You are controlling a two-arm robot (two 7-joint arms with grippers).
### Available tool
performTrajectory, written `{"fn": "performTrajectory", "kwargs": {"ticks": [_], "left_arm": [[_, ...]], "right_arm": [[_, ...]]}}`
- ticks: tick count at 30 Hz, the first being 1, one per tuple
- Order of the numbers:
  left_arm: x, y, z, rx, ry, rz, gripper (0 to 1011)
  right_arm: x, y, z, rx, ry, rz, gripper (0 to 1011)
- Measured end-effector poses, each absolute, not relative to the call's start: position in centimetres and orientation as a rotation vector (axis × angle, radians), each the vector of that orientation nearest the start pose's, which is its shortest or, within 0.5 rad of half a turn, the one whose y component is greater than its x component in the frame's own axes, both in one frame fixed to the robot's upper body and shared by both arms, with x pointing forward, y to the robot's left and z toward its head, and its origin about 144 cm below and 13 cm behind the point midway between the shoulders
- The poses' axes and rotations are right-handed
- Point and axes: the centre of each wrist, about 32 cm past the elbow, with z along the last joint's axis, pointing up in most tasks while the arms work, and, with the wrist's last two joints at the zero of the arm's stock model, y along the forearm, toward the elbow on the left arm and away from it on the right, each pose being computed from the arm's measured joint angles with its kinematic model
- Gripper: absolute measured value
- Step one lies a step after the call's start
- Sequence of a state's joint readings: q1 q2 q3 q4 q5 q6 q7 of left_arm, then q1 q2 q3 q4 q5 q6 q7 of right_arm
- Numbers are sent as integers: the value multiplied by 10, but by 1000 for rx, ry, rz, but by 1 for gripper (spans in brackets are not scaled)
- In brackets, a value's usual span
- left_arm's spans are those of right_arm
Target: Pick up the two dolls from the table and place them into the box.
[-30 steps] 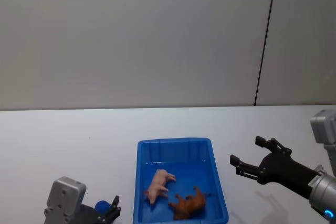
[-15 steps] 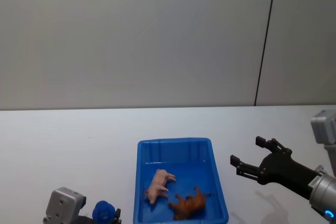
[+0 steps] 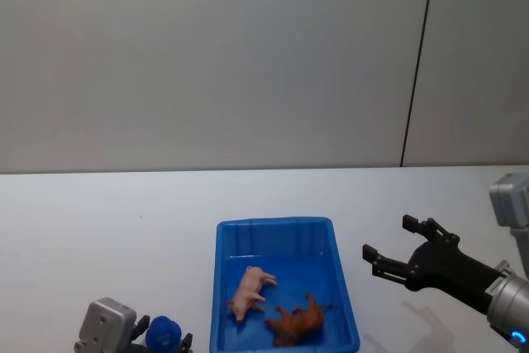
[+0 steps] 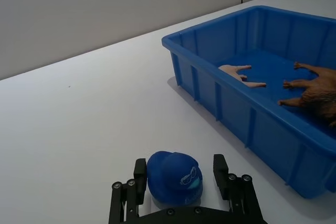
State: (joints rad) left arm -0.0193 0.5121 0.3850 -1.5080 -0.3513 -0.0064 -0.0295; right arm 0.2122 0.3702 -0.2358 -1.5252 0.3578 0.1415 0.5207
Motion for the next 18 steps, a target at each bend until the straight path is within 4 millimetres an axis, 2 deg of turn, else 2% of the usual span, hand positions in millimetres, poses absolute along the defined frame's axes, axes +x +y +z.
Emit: {"fn": "performTrajectory", "kwargs": {"ticks": [2,6,11,18], "left_arm": [[443,278,1108,279,18,1200,805],[446,280,1106,290,18,1183,632],[449,283,1106,298,14,1165,544],[454,286,1111,296,-17,1159,488]], "right_arm": [[510,-269,1194,-76,22,-852,1001],[510,-269,1194,-76,22,-852,1001],[510,-269,1194,-76,22,-852,1001],[510,-269,1194,-76,22,-852,1001]]}}
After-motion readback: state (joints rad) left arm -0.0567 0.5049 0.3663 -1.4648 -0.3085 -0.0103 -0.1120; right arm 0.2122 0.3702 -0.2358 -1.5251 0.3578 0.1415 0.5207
